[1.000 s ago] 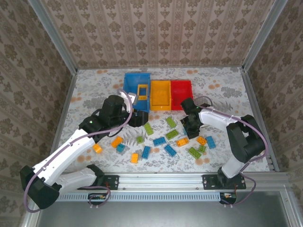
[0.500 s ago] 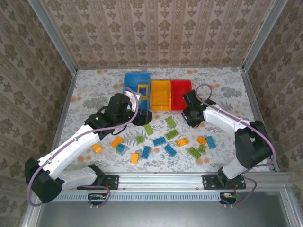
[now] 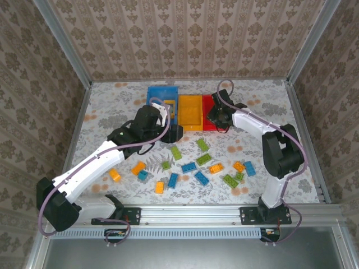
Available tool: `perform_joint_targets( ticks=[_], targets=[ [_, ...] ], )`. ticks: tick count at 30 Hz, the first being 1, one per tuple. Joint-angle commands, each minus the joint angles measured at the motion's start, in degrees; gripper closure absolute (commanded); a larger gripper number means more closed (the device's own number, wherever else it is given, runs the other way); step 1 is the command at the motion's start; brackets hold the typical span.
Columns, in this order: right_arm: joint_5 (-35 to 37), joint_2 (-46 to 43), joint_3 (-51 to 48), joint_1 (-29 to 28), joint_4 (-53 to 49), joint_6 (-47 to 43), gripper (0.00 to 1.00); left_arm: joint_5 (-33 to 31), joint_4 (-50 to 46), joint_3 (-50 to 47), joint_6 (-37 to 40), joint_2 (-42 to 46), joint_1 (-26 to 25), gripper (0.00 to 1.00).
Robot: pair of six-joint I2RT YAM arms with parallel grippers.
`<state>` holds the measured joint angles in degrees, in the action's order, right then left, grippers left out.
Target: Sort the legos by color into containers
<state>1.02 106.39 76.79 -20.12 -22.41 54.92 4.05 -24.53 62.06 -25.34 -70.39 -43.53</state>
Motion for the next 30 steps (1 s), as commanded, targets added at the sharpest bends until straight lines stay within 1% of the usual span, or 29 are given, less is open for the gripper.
perform_joint_targets(
  ticks=[1, 3, 5, 6, 11, 14, 16, 19, 22, 23, 26, 30],
  targets=[
    [-2.6, 3.7, 4.1, 0.9, -2.0, -3.5, 0.73, -2.0, -4.6, 1.1, -3.0, -1.7, -0.5, 0.30],
    [-2.9, 4.6, 4.8, 1.0, -2.8, -3.5, 0.69, -2.8, -7.0, 0.6, -4.9, -3.0, -0.5, 0.31],
    [-2.8, 5.0, 4.9, 1.1, -3.2, -3.1, 0.61, -2.7, -8.7, -0.2, -6.9, -4.5, -0.4, 0.31],
    [-2.5, 4.9, 4.9, 1.1, -3.5, -3.0, 0.59, -2.6, -9.3, -0.4, -7.8, -5.3, -0.4, 0.31],
    [-1.7, 4.0, 5.0, 1.1, -4.7, -3.2, 0.46, -2.1, -10.3, -2.2, -13.2, -9.0, -0.4, 0.31],
    [-1.6, 2.7, 5.5, 1.0, -5.0, -3.9, 0.41, -1.6, -10.5, -1.9, -15.7, -11.8, -0.4, 0.31],
    [-1.3, 1.2, 5.7, 0.8, -5.4, -4.5, 0.41, -1.2, -11.3, -1.0, -17.3, -14.2, -0.4, 0.31],
    [0.5, -3.7, 4.2, -0.2, -4.8, -7.1, 0.40, -0.8, -12.9, 0.1, -20.5, -17.9, -0.3, 0.32],
    [1.0, -11.0, -1.0, -3.2, 0.1, -14.1, 0.37, -0.4, -13.4, 0.5, -23.7, -21.1, -0.3, 0.33],
    [0.9, -13.8, -3.7, -4.7, 2.4, -17.1, 0.34, -0.2, -13.3, 0.8, -24.6, -22.0, -0.3, 0.32],
    [-2.7, -21.4, -12.0, -8.7, 9.4, -23.5, 0.28, 0.0, -13.3, 2.4, -26.5, -25.2, -0.3, 0.31],
    [-7.2, -28.5, -19.6, -10.9, 11.1, -25.0, 0.28, -0.2, -13.3, 4.9, -28.2, -28.9, -0.3, 0.31]
  ],
)
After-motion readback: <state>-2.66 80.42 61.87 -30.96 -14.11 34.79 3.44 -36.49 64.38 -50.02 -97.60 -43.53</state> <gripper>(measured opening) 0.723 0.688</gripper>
